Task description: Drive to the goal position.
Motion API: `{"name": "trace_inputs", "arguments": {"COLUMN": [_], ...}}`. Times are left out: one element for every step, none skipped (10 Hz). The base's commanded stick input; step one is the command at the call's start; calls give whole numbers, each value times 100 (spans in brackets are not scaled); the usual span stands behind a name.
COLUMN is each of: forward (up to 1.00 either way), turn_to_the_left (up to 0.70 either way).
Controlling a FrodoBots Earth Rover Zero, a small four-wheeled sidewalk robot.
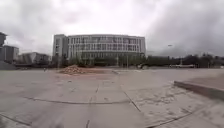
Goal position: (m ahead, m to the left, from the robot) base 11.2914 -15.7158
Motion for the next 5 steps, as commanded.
{"name": "trace_inputs", "arguments": {"forward": [70,70,70,70,70], "turn_to_the_left": [1,1,1,1,-20]}}
